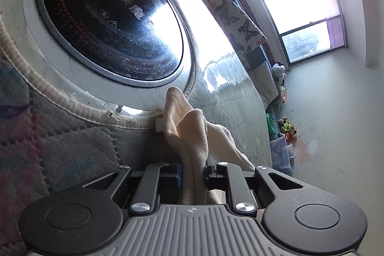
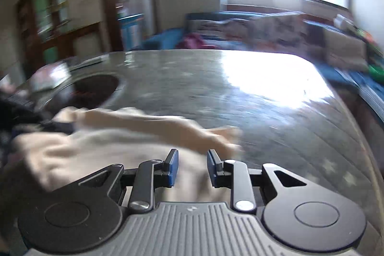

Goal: Fold clothes
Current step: 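Lift the folded sweatshirt with both grippers and carry it across the table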

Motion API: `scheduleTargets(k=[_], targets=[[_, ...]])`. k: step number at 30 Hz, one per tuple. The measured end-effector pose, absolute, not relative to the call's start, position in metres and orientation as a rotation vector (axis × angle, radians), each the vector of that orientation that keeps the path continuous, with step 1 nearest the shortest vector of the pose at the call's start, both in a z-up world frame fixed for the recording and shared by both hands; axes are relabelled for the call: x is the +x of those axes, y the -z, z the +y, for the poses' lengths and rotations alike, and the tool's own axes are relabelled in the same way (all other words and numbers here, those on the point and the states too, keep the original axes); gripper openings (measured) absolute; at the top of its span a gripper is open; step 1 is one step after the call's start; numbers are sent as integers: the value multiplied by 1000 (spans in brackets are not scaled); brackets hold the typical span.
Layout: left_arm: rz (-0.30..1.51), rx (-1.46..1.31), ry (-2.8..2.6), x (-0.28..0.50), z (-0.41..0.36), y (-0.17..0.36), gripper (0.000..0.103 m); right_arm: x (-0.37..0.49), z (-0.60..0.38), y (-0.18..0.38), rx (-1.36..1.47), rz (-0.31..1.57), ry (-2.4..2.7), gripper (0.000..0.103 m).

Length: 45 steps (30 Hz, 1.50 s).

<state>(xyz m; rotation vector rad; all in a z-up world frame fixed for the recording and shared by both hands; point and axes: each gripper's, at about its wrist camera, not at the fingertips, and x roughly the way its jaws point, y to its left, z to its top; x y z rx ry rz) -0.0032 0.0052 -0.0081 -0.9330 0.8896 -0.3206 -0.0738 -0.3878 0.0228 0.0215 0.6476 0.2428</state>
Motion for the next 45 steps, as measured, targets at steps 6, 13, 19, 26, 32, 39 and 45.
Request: scheduleTargets(k=[6,13,19,26,32,39,45], targets=[[888,-903,315,-4,0,4,18,-57,-422,-6,153,673,-186,39],[883,-877,311,-2,-8,2,18,-57,-439,3,242,671,-224,33],[876,-802,305,-1,-18,-6,18,-61,-447,4,323,668,-253,12],[845,-687,353,1,-37,-28,15,-83,-458,-13,381,593,-245,10],[840,-626,430,5,-68,-45,15,-95,-471,-33,361,537,-206,10],[835,-556,519,17,-122,-62,15,-108,-493,-55,318,473,-126,9],[845,-506,573,25,-164,-71,15,-118,-520,-68,298,440,-44,9]])
